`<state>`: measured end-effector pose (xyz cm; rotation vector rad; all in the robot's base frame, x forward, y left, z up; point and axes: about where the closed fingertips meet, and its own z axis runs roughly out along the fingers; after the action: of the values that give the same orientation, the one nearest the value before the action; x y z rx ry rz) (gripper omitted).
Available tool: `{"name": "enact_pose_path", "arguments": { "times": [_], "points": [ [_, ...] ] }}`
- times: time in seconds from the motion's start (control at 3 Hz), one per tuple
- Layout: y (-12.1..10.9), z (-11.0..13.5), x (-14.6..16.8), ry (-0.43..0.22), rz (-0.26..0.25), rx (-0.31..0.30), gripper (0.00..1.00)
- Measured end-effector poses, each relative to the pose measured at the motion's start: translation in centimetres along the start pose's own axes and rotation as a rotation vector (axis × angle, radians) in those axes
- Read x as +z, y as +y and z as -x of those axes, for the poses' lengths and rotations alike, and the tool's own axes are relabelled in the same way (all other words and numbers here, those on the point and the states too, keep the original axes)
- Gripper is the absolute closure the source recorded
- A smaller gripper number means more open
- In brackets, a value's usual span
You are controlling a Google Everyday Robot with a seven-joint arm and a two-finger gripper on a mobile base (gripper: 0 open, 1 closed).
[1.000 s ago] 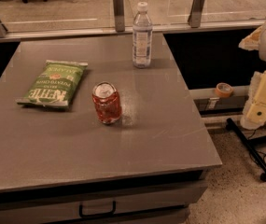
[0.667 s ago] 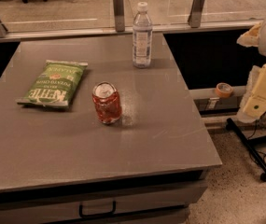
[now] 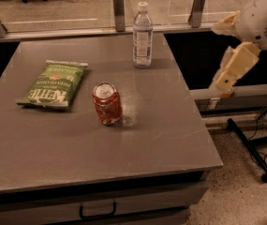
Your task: Knock blue plastic bottle over
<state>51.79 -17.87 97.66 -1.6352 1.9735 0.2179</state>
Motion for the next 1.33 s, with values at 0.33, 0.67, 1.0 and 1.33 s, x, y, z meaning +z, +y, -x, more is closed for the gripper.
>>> {"name": "enact_pose_path", "arguments": {
  "times": [0.33, 0.67, 1.0, 1.33],
  "points": [
    [-3.2, 1.6, 3.4, -0.193, -0.007, 0.053, 0.0],
    [-8.1, 3.3, 6.1, -0.349, -0.064, 0.114, 0.0],
    [-8.4, 3.3, 6.4, -0.354, -0.069, 0.118, 0.0],
    [-8.6, 3.4, 7.5, -0.389, -0.064, 0.13, 0.0]
  ]
}}
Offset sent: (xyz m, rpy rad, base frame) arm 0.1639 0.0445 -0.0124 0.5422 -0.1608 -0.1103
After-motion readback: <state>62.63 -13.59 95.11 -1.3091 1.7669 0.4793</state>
